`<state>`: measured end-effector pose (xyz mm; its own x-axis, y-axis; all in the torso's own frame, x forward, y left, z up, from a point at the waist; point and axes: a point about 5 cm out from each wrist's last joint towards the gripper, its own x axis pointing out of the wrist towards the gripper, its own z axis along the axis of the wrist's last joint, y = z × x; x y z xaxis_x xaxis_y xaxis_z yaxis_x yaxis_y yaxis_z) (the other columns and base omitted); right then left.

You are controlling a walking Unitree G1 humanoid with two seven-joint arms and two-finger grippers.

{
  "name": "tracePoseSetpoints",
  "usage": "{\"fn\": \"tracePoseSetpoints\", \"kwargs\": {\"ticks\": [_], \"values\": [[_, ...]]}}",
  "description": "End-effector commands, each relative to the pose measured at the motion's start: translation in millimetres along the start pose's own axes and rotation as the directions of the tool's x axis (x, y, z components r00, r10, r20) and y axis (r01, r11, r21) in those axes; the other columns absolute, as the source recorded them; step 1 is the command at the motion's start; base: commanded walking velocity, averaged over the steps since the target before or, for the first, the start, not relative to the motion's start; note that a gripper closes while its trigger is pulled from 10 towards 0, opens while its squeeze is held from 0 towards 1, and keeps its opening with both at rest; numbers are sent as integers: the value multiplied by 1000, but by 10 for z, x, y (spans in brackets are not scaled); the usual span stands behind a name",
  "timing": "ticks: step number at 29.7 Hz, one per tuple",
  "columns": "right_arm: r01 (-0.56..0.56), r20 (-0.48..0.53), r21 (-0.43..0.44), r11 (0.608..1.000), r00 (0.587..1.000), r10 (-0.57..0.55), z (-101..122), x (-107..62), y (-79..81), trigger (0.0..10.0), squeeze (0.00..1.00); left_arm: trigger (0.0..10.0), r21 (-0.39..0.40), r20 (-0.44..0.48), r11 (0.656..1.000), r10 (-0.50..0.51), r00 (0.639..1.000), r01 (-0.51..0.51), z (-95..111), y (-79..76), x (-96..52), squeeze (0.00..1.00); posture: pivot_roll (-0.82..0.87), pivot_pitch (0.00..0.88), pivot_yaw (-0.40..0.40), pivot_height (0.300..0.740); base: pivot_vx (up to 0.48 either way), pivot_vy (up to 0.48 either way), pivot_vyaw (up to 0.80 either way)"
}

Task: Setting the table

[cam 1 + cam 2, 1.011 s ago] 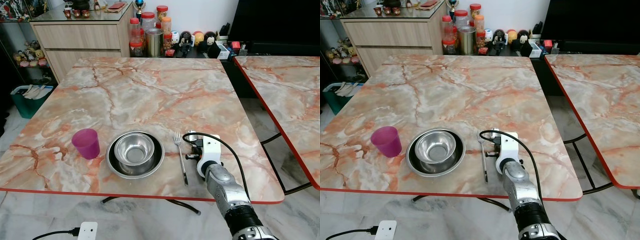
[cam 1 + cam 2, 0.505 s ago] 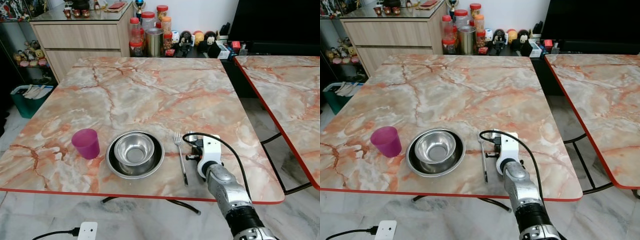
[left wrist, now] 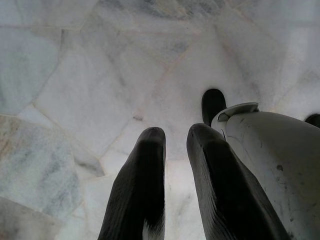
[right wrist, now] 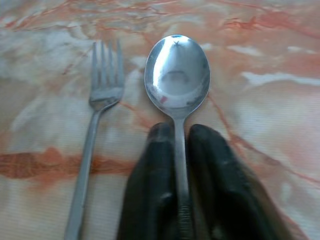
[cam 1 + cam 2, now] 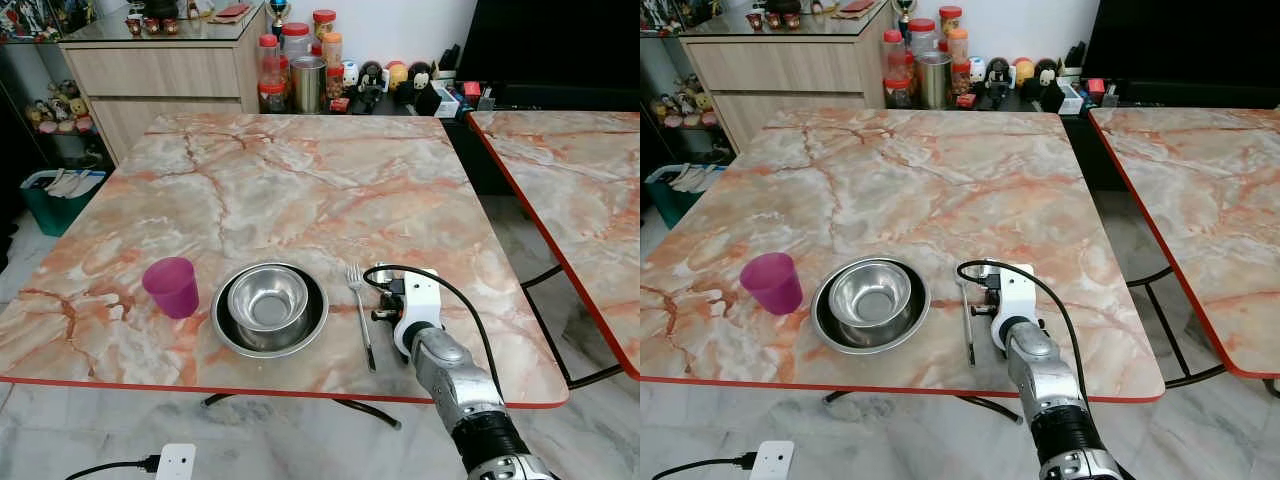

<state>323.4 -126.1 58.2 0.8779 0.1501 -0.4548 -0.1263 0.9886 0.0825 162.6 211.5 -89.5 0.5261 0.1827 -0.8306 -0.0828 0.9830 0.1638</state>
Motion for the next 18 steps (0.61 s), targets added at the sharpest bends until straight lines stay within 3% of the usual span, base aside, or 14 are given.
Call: {"fn": "tracePoseSetpoints", "kwargs": {"ticks": [1, 10, 13, 14, 15, 18], "values": [[8, -17, -11, 1000, 1000, -8, -14, -4, -22, 10000, 898, 10000, -9, -14, 1000, 1, 1000, -1, -43, -2, -7, 0, 50, 45, -18, 740, 0, 0, 0], [8, -19, -12, 1000, 1000, -9, -26, -3, -34, 10000, 886, 10000, -15, -16, 1000, -8, 1000, 8, -48, -14, -7, 0, 50, 45, -19, 740, 0, 0, 0], [13, -18, -14, 1000, 1000, -14, -25, -3, -47, 10000, 804, 10000, -17, -16, 1000, -12, 1000, 11, -46, -20, -7, 0, 50, 45, -19, 740, 0, 0, 0], [20, -16, -15, 1000, 1000, -20, -21, -5, -57, 10000, 294, 10000, -17, -16, 1000, -13, 1000, 12, -46, -23, -7, 0, 50, 45, -19, 740, 0, 0, 0], [29, -12, -15, 999, 1000, -29, -14, -7, -74, 10000, 0, 10000, -18, -15, 1000, -13, 1000, 13, -45, -24, -7, 0, 51, 44, -19, 740, 0, 0, 0], [42, -4, -21, 999, 999, -42, 3, -10, -99, 10000, 0, 10000, -19, -15, 1000, -14, 1000, 14, -44, -24, -7, 0, 51, 44, -19, 740, 0, 0, 0]]}}
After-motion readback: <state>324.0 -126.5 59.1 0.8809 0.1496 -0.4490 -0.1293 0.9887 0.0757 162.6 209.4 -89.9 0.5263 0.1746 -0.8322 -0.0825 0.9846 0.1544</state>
